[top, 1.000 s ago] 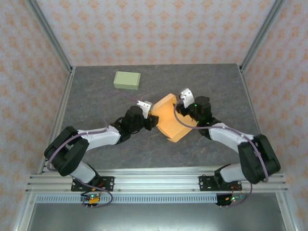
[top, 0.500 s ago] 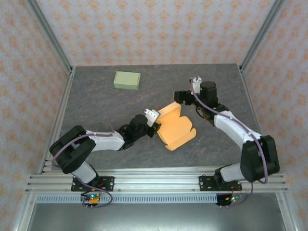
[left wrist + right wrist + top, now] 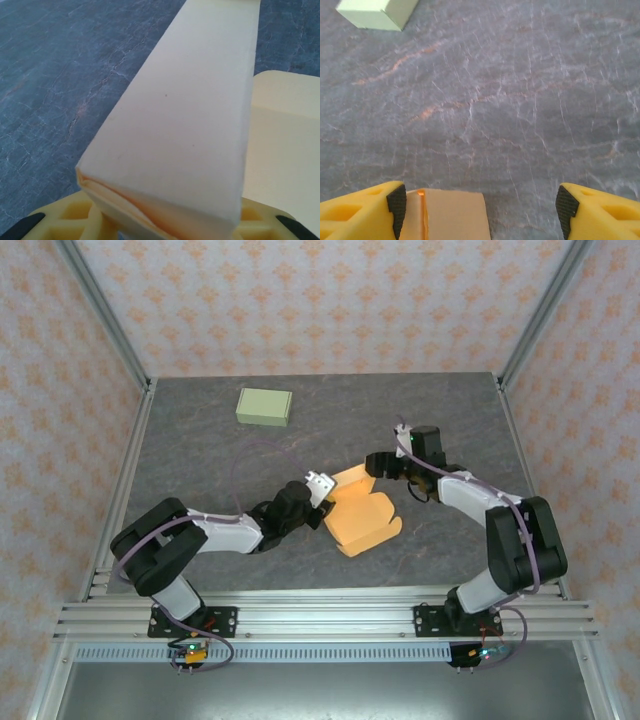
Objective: Fold the paper box
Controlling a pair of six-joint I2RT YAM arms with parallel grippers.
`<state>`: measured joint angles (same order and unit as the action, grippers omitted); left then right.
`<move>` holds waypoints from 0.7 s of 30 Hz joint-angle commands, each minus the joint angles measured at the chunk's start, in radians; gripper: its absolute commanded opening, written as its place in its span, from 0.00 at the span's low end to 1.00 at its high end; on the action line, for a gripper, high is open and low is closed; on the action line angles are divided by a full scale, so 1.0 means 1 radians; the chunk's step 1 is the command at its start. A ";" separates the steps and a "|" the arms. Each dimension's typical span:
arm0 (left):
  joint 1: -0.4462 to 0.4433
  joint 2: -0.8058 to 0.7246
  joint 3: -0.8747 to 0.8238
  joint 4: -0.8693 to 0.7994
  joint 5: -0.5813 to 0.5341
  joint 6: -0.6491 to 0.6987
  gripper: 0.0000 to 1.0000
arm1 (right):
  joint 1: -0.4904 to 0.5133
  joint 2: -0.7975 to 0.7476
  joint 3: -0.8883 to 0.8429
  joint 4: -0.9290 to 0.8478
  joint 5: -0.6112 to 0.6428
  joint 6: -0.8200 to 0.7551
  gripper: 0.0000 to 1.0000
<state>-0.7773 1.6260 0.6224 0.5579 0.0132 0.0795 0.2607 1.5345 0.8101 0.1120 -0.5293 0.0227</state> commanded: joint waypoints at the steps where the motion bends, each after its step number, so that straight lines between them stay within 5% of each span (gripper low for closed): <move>1: -0.004 0.015 0.045 0.020 -0.018 -0.007 0.28 | -0.005 0.021 -0.056 0.083 -0.004 0.027 0.78; 8: -0.004 0.022 0.088 -0.031 0.017 -0.091 0.28 | -0.009 -0.092 -0.068 0.126 0.051 0.059 0.83; 13: 0.000 0.032 0.202 -0.223 0.040 -0.267 0.28 | -0.009 -0.264 -0.059 0.066 0.229 0.125 0.89; 14: 0.003 0.032 0.218 -0.246 0.060 -0.314 0.27 | -0.008 -0.294 -0.039 0.008 0.306 0.181 0.97; 17: 0.016 0.042 0.249 -0.245 0.107 -0.466 0.27 | -0.011 -0.330 0.110 -0.312 0.495 0.414 0.99; 21: 0.057 0.106 0.312 -0.293 0.119 -0.738 0.33 | -0.012 -0.329 0.262 -0.659 0.433 0.712 0.99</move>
<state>-0.7513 1.6855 0.8909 0.3298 0.1024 -0.4065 0.2485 1.2217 1.0065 -0.2153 -0.1463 0.4622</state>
